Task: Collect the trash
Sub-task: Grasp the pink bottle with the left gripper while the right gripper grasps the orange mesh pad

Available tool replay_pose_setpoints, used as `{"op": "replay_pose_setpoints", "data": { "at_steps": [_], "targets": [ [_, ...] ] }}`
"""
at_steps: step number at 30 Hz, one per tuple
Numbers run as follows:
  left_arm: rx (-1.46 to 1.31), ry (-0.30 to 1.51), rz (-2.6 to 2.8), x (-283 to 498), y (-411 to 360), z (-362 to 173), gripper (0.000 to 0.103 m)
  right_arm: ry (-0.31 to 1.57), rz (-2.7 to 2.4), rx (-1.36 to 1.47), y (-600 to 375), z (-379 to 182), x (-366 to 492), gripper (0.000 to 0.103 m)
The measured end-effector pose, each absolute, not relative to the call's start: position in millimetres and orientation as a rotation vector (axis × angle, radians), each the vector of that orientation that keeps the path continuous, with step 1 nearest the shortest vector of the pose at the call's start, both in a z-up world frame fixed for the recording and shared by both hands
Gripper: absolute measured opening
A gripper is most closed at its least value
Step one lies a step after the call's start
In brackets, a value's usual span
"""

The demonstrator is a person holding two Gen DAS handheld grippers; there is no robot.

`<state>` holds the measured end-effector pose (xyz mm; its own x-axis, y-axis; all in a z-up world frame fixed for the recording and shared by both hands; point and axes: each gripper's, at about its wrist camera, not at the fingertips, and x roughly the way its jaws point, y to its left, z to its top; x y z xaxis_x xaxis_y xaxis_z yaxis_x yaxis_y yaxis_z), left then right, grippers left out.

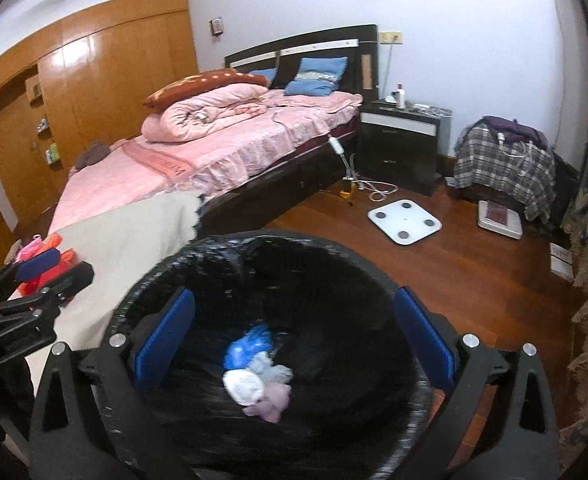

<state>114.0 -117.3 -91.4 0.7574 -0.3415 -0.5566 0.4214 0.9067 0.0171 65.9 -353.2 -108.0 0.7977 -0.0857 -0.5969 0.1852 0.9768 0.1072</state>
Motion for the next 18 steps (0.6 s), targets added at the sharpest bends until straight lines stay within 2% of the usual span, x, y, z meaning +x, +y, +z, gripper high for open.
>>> {"op": "replay_pose_setpoints", "data": {
  "at_steps": [18],
  "targets": [
    [0.053,0.529,-0.046,132,64,-78,0.081,0.593,0.145,0.073,-194,-81,161,0.097]
  ]
}}
